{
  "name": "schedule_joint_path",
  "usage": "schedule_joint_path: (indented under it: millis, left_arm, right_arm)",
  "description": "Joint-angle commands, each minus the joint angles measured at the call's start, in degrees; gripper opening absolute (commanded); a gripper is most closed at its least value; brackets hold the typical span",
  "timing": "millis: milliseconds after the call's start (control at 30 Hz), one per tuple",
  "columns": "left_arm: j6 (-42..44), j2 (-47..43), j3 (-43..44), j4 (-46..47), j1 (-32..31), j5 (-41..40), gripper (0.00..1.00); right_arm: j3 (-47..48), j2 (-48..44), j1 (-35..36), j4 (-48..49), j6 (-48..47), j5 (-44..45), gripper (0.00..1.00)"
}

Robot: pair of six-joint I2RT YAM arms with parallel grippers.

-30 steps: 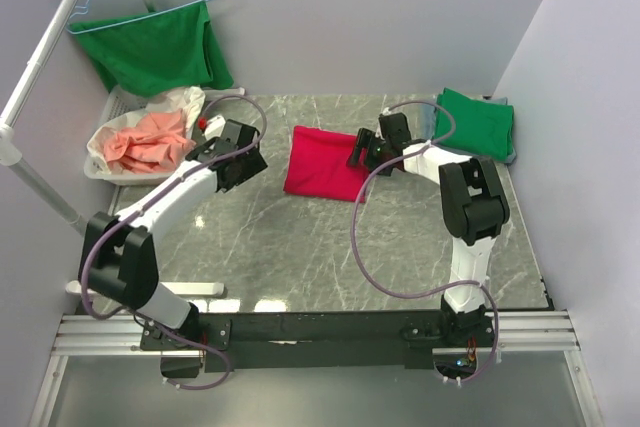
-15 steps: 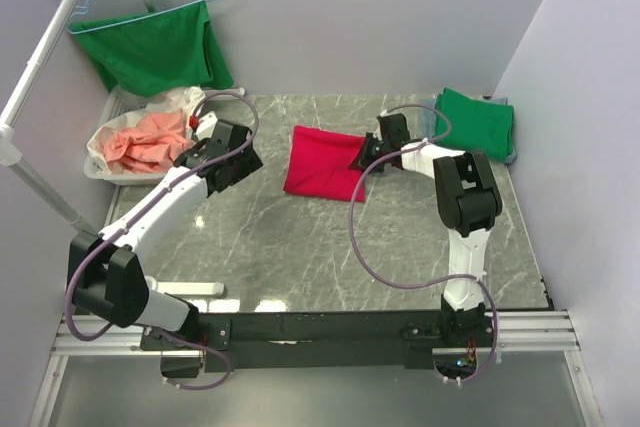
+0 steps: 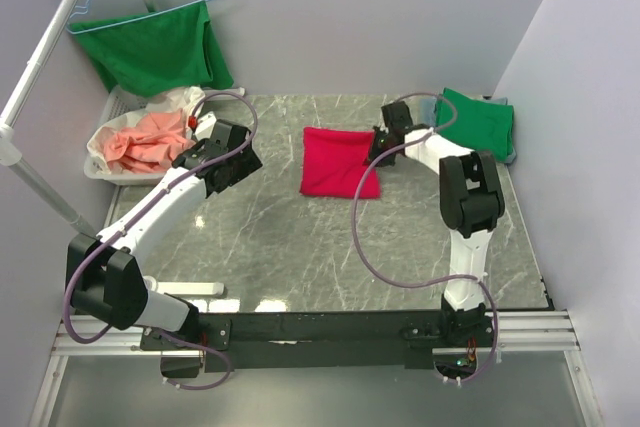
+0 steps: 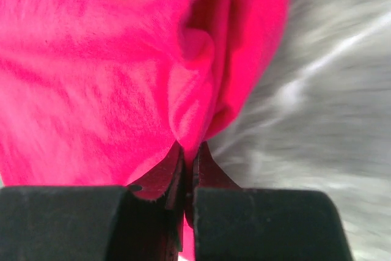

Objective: Fold and stack the t-shirts

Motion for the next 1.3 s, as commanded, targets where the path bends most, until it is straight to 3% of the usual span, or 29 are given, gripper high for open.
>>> schedule_joint_path:
  millis: [0,400,633,900,1267]
  left_arm:
    - [0.42,-1.78,0.60,0.37,-0.25,0.23,0.79]
    - [1.38,-0.03,1.30,0.64,-0.16,0.14,0.79]
    - [2.17,1.73,2.45,0.73,-0.24,0.58,0.79]
    - [2.88,3.75,3.59,0.64,-0.25,0.76,0.79]
    - [3.23,7.09,5.35,1.34,-0.33,1.63,0.78]
  right_arm:
    - [9.69,-2.45,-4.47,-9.55,-4.61,10.47,0.00]
    - [28.53,1.17,-11.16,-14.57,-6.72,22.95,0.00]
    - [33.80,2.74,-16.52,-13.34,-5.58,24.89,0.00]
    - [49.27,10.57,-20.30,-14.48,-3.91,28.31,0.00]
    - [44.01,8.29,-20.57,-13.78,0.92,50.28,0.00]
